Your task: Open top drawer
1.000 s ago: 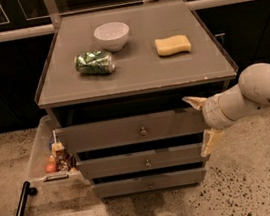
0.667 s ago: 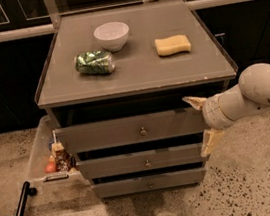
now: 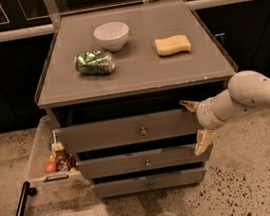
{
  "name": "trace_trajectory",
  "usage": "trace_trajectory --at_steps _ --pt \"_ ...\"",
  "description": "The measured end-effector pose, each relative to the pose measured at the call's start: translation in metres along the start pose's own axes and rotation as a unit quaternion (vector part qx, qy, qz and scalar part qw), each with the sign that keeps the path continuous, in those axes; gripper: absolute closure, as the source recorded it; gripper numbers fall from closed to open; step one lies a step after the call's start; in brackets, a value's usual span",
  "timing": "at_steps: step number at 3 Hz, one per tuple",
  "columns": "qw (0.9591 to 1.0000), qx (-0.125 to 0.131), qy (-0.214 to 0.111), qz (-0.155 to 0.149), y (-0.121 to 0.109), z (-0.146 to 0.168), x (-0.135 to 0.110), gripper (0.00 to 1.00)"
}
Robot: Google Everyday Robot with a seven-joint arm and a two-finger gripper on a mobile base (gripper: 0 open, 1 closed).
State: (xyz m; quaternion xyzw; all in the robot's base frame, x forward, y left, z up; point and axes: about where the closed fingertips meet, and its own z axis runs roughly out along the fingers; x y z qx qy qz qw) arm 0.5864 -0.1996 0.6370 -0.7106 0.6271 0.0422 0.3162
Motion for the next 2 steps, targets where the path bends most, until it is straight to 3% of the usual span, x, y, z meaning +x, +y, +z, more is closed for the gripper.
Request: trace_trajectory --at_steps 2 --pt "0.9998 -0.006 -0.002 -0.017 -0.016 0.015 -0.004 0.0"
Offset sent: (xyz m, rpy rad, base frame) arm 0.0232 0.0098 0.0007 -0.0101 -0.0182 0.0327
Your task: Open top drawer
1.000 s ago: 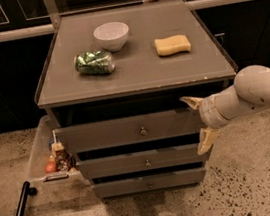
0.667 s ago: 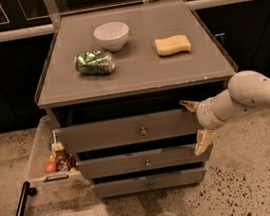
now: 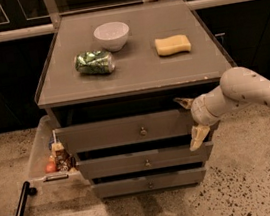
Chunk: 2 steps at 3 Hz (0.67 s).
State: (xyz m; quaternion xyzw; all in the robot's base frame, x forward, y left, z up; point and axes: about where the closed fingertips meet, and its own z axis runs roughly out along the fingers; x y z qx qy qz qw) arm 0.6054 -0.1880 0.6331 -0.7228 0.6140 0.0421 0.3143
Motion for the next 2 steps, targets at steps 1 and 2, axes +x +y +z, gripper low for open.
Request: trace_trajectory --at_steps 1,2 --pt "1.0 -0.003 0.002 -0.002 -0.0021 0.0046 0.0007 0.0" --pt "1.0 -0.003 0.002 -0.002 -0.0021 0.0046 0.0007 0.19"
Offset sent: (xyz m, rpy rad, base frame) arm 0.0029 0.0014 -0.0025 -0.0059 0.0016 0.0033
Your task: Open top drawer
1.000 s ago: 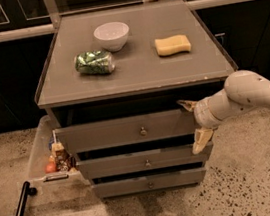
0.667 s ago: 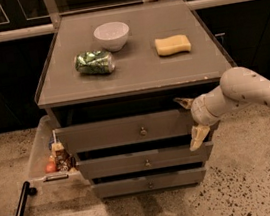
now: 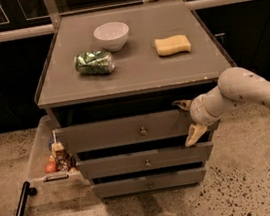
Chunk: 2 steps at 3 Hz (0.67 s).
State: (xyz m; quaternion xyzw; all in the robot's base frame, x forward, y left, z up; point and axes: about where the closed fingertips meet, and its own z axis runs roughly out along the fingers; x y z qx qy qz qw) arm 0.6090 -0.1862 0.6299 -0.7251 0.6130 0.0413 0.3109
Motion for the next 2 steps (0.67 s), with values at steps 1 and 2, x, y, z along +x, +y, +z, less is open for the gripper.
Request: trace_trajectory --at_steps 1,2 --pt "1.0 0.0 0.0 0.0 0.0 0.0 0.0 0.41" --pt "0.9998 -0.008 -0.015 -0.01 0.0024 -0.0005 -0.008 0.66"
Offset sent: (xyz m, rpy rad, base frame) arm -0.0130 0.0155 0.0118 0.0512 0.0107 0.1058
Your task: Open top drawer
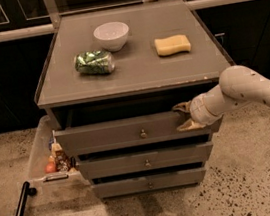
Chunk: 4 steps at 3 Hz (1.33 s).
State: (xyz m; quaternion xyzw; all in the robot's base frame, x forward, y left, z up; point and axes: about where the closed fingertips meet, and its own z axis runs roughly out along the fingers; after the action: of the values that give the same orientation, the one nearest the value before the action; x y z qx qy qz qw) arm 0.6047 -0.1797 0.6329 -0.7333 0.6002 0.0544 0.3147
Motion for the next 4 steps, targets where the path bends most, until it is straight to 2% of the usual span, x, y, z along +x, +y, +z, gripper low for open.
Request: trace_trajectory --at_steps 1,2,3,4 --pt "1.0 0.0 0.0 0.0 -0.0018 -0.0031 -0.0018 0.89" --pt "1.0 0.0 0.0 0.0 -0.0018 -0.0029 -0.0018 0.85" --pt "1.0 0.001 -0.002 0.002 -0.0023 -0.0027 -0.0024 0.62" --pt "0.9999 -0.001 -0.004 0.015 0.006 -0.0053 -0.0007 0.66"
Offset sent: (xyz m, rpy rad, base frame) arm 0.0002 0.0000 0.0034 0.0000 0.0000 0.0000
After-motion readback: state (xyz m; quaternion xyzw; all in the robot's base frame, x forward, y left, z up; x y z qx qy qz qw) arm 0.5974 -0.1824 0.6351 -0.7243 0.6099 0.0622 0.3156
